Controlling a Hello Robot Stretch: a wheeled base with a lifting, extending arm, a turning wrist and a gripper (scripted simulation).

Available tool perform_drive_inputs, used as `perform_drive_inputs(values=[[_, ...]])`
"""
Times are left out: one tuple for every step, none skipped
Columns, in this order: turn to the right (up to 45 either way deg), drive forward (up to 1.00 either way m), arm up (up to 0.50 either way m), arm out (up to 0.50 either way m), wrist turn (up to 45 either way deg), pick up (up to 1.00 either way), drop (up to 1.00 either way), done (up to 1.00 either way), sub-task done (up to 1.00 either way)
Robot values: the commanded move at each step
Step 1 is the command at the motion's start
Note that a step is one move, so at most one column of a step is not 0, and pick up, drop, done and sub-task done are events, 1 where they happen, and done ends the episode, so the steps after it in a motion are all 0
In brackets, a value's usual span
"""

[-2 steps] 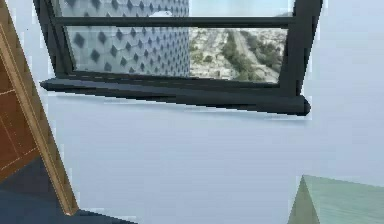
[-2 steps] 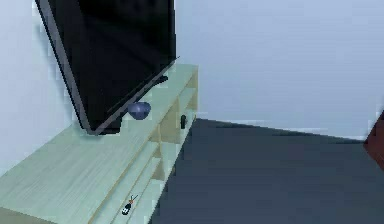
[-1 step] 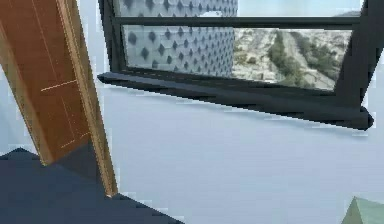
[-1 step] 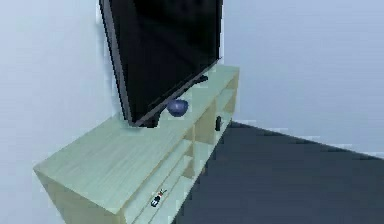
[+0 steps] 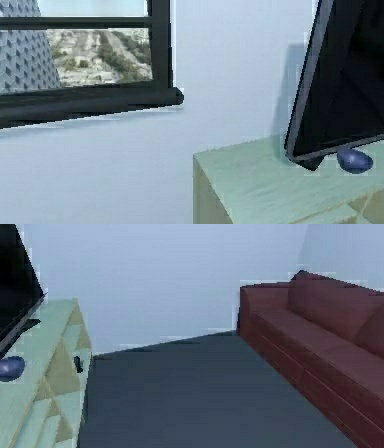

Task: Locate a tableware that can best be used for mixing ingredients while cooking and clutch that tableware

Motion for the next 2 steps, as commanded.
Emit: perform_drive_inputs(values=[[45.0,0.00,0.00,0.00,0.0,0.00,0.00,0.00,0.00],[18.0,0.00,0.00,0.00,0.0,0.00,0.00,0.00,0.00]])
